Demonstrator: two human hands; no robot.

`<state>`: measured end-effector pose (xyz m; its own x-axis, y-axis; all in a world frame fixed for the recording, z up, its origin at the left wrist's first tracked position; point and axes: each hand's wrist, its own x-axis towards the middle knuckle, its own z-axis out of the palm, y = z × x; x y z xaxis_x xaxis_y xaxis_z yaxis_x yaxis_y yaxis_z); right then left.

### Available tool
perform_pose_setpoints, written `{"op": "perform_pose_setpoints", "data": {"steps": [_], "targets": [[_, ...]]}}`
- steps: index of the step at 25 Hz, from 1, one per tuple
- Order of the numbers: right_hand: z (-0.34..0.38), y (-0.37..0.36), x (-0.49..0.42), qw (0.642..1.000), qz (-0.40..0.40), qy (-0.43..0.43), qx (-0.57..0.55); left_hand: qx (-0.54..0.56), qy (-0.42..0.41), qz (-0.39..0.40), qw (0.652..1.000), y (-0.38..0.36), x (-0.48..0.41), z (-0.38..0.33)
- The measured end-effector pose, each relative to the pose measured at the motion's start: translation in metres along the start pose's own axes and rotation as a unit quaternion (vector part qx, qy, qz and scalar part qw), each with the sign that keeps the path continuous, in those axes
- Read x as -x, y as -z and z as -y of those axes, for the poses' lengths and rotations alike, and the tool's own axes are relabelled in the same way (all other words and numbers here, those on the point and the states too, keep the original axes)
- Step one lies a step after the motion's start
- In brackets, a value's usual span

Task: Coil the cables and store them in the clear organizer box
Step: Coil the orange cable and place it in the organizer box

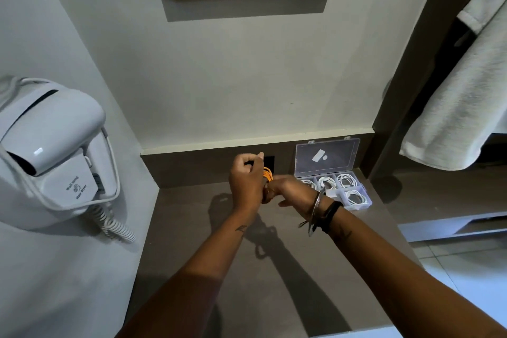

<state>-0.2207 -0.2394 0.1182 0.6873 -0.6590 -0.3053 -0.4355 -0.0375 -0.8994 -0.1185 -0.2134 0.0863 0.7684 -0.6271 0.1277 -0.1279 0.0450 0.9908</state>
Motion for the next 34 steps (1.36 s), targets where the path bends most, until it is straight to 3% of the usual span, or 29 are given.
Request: {"op": "perform_pose_setpoints", "data": {"steps": [3,6,11,15,17,20,26,29,31,34], "targets": [[-0.006,0.008,0.001,0.999,-0.043,0.032,-0.007,0.040,-0.009,0.051,0.998,-0.013,0.000,0.010],[-0.029,0.019,0.001,0.994,-0.106,0.037,0.007,0.066,0.047,0.070,0.994,-0.038,-0.004,0.034],[-0.085,0.056,-0.014,0.968,-0.247,-0.013,-0.028,0.064,0.173,0.010,0.983,-0.110,0.000,0.070],[-0.138,0.110,-0.041,0.956,-0.286,-0.057,-0.040,0.038,0.227,-0.048,0.972,-0.183,0.006,0.095],[-0.169,0.139,-0.056,0.953,-0.284,-0.097,-0.040,-0.006,0.184,-0.024,0.983,-0.211,0.010,0.115],[-0.217,0.178,-0.082,0.959,-0.258,-0.115,-0.026,-0.149,0.092,0.088,0.981,-0.239,0.012,0.148],[-0.278,0.194,-0.103,0.973,-0.186,-0.053,0.128,-0.347,-0.070,0.282,0.892,-0.237,0.021,0.183],[-0.284,0.189,-0.105,0.966,-0.159,-0.021,0.202,-0.393,-0.100,0.286,0.869,-0.236,0.020,0.188],[-0.285,0.186,-0.103,0.942,-0.155,0.034,0.295,-0.409,-0.087,0.285,0.862,-0.234,0.018,0.191],[-0.283,0.191,-0.104,0.902,-0.103,0.077,0.412,-0.491,-0.100,0.279,0.819,-0.238,0.017,0.191]]}}
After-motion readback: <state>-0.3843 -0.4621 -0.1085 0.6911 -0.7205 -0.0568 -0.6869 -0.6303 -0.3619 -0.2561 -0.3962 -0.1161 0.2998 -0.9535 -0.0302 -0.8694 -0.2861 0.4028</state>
